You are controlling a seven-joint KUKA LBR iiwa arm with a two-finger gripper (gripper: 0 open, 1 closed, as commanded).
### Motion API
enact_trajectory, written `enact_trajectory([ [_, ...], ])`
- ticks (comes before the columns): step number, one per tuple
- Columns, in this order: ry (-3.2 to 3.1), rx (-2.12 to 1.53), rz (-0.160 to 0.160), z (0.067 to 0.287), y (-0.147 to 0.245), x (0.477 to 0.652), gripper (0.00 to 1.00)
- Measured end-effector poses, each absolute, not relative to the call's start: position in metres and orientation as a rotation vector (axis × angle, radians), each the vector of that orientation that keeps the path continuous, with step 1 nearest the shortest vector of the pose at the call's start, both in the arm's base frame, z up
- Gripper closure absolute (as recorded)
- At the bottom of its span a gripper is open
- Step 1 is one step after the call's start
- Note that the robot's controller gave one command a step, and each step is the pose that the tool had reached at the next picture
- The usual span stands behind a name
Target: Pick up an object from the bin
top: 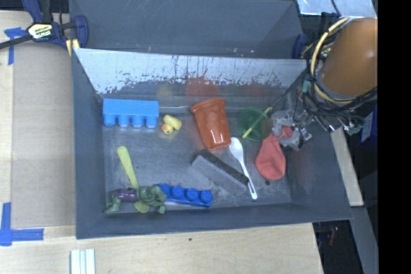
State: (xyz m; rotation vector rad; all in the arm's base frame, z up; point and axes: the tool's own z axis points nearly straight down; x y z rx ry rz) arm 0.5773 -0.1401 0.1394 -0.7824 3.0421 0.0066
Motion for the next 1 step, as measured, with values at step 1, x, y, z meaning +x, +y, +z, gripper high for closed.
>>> enact_trajectory([
  [1, 2.991, -0.935, 0.002, 0.2007, -0.1318, 0.5999, 1.0],
])
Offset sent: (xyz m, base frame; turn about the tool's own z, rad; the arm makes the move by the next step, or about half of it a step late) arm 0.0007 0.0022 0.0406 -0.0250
